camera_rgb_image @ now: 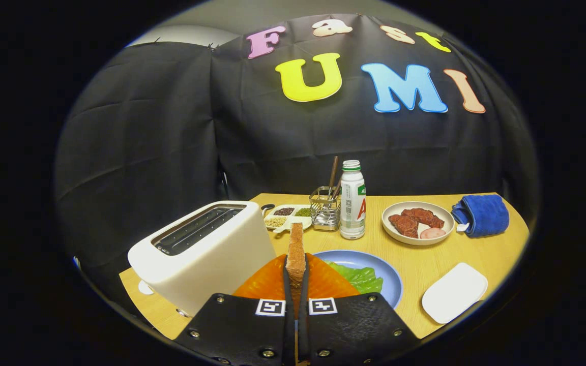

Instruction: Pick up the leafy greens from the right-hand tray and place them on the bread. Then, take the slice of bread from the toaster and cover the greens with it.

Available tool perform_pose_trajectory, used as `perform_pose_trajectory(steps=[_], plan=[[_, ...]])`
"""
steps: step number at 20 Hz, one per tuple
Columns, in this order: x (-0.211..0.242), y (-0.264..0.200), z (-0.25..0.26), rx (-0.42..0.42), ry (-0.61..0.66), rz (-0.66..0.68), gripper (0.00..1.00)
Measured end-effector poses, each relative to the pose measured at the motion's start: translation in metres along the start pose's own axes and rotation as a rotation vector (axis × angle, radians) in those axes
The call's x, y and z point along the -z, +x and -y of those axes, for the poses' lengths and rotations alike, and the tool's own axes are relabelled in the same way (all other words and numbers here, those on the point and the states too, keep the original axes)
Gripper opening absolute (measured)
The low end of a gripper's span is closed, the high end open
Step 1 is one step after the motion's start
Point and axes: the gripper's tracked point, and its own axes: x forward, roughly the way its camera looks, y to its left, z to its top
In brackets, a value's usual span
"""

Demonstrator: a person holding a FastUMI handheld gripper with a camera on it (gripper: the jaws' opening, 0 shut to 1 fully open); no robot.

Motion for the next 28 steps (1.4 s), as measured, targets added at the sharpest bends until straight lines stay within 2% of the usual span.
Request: perform_pose_trajectory(steps=[6,9,11,15,17,18,22,24,28], plan=[[0.018,0.008,0.002,-0.021,-0.023,-0.041,0.03],[0.017,0.008,0.015,0.000,-0.016,-0.040,0.04],[0.019,0.008,0.018,0.000,-0.036,-0.053,0.07],[0.022,0.010,0.027,0.030,-0.104,-0.067,0.18],[0.024,0.011,0.029,0.032,-0.106,-0.076,0.19],[0.025,0.011,0.033,0.041,-0.117,-0.082,0.25],[0.029,0.012,0.047,0.060,-0.120,-0.096,0.25],[0.030,0.013,0.051,0.067,-0.130,-0.099,0.30],[0.031,0.013,0.053,0.058,-0.137,-0.094,0.31]])
